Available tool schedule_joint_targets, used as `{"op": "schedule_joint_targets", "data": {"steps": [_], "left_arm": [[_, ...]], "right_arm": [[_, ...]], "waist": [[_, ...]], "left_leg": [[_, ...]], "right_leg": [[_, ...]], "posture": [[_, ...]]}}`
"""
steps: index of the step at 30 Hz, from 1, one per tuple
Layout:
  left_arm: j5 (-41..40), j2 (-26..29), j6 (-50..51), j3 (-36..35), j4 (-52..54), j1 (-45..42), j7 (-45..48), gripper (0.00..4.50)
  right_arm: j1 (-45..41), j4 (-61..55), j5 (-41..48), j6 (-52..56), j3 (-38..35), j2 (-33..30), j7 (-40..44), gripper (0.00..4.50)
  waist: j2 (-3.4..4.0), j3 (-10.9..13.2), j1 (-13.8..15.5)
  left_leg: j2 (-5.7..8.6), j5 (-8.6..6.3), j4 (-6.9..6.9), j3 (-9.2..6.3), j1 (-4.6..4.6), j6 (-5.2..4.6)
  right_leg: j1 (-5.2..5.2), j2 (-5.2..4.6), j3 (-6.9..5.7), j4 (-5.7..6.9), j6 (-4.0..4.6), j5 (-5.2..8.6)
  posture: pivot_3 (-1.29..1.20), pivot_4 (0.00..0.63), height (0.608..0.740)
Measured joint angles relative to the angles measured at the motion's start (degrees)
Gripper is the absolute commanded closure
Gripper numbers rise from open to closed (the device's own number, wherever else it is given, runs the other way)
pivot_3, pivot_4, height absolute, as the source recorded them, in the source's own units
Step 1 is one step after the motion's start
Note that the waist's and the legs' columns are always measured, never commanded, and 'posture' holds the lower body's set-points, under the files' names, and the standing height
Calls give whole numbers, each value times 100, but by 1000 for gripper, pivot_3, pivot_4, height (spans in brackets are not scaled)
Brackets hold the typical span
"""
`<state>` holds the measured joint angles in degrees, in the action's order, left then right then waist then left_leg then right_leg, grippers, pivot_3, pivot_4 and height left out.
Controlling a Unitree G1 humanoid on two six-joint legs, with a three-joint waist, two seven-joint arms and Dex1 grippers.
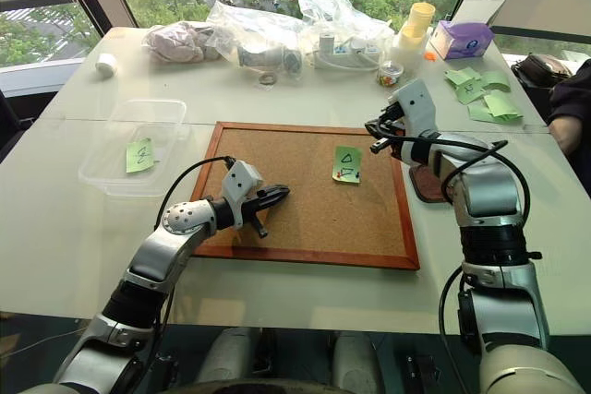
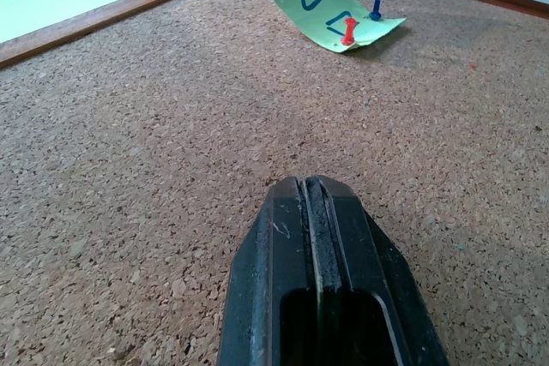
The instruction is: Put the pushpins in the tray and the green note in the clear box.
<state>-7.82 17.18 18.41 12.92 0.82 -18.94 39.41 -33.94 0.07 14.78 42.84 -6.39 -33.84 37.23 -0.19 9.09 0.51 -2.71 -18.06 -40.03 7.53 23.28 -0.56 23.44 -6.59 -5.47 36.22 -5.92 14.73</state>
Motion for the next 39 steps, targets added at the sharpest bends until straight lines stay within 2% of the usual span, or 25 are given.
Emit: {"op": "schedule_joint_targets", "data": {"steps": [4, 7, 19, 22, 28, 39], "left_arm": [[-3, -5, -14, -3, -9, 7, 8, 4500], [-2, 22, -3, -23, -28, 16, 15, 4500], [-8, 29, 1, -22, -40, 15, 34, 4500], [-7, 33, 4, -20, -34, 16, 34, 4500], [-7, 44, 4, -21, -16, 29, 34, 4500], [-15, 38, 14, -22, -10, 30, 34, 4500]], "right_arm": [[715, -59, 24, 172, -747, -395, -281, 4401], [1076, 90, 1, 116, -1015, -490, -398, 4401], [1630, 368, 196, -24, -1078, -438, -377, 4401], [1647, 437, 231, -113, -1078, -438, -414, 3511], [1680, 431, 257, -64, -1076, -447, -404, 490], [1445, -1020, 774, 495, -718, -590, -76, 490]], "waist": [[1, -1, 14], [17, -11, -10], [32, -20, -13], [33, -20, -14], [33, -20, -13], [34, -21, -10]], "left_leg": [[3, -2, 0, 2, -1, -3], [1, -1, 1, 4, -9, -1], [0, -1, 1, 2, -10, -2], [0, -1, 1, 1, -10, -2], [0, -1, 2, 0, -10, -2], [-2, -3, 2, -16, -10, -5]], "right_leg": [[-1, -4, 0, -2, 0, 0], [-3, -2, 0, 1, 0, 0], [-5, -2, 1, 0, 0, 0], [-6, -2, 1, 0, 0, 0], [-5, -1, 1, 0, 0, 0], [-4, -2, 2, -1, 0, 0]], "posture": [[0, 150, 740], [0, 150, 740], [0, 150, 740], [0, 150, 740], [0, 150, 740], [0, 150, 740]]}}
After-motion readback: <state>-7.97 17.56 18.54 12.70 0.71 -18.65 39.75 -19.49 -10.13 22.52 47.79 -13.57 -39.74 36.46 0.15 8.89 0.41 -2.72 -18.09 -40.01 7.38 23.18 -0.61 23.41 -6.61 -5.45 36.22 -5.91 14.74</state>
